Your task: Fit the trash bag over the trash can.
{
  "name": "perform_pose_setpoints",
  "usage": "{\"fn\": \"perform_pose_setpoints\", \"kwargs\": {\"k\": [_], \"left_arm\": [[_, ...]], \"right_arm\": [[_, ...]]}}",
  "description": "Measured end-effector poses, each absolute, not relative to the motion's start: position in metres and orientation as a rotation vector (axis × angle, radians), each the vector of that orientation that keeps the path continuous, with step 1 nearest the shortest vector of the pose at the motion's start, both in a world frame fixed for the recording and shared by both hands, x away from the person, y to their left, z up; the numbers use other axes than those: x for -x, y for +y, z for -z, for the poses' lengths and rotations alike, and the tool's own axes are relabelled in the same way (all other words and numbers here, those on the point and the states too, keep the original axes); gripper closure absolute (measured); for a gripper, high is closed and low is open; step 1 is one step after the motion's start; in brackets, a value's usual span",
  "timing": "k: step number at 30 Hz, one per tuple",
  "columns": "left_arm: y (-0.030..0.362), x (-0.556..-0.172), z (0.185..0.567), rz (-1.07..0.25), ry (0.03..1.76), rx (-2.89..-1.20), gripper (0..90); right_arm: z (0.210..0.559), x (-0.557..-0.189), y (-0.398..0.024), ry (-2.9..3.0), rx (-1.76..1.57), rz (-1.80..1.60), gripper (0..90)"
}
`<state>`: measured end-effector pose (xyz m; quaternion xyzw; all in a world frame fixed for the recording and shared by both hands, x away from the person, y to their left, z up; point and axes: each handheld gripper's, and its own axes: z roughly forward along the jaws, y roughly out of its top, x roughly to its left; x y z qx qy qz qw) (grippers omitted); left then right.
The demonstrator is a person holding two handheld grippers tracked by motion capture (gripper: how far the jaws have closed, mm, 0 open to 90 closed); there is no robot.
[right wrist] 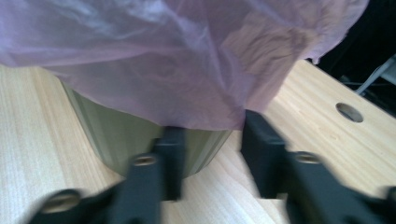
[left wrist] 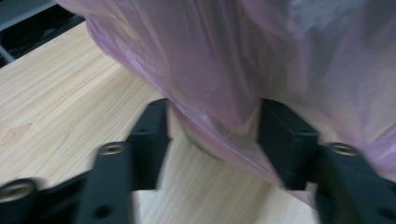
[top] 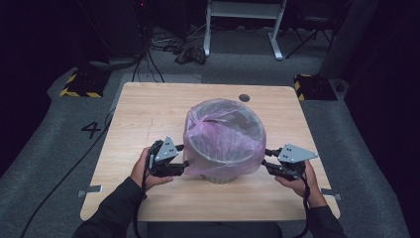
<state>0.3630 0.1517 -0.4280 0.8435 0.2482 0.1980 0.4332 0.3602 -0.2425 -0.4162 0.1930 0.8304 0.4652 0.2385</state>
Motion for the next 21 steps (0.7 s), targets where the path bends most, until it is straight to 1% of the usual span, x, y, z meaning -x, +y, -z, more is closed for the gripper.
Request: {"fn": "perform_pose_setpoints", "kwargs": {"k": [1, 4, 7, 10, 11, 13, 16, 21], "left_arm": [[0.151, -0.365, 0.429, -0.492, 0.615, -2.112, 57.5], [0.152, -0.369, 0.432, -0.475, 0.600, -2.119, 75.8], [0.153, -0.372, 0.436, -0.482, 0.598, -2.142, 84.9], [0.154, -0.376, 0.442, -0.459, 0.608, -2.153, 87.7], [0.153, -0.376, 0.443, -0.473, 0.605, -2.164, 88.3], [0.154, -0.377, 0.446, -0.489, 0.607, -2.178, 88.4], [0.157, -0.380, 0.451, -0.470, 0.622, -2.178, 88.9], [0.157, -0.384, 0.461, -0.486, 0.614, -2.241, 89.2]], "right_arm": [[0.416, -0.359, -0.244, 2.265, -0.526, -1.277, 79.4], [0.416, -0.358, -0.248, 2.241, -0.550, -1.281, 89.8], [0.419, -0.359, -0.250, 2.246, -0.571, -1.274, 90.0], [0.424, -0.361, -0.250, 2.268, -0.585, -1.252, 90.0], [0.426, -0.362, -0.249, 2.281, -0.587, -1.247, 90.0], [0.430, -0.363, -0.247, 2.296, -0.589, -1.231, 90.0], [0.437, -0.368, -0.245, 2.329, -0.593, -1.205, 90.0], [0.454, -0.381, -0.246, 2.385, -0.645, -1.208, 90.0]]}}
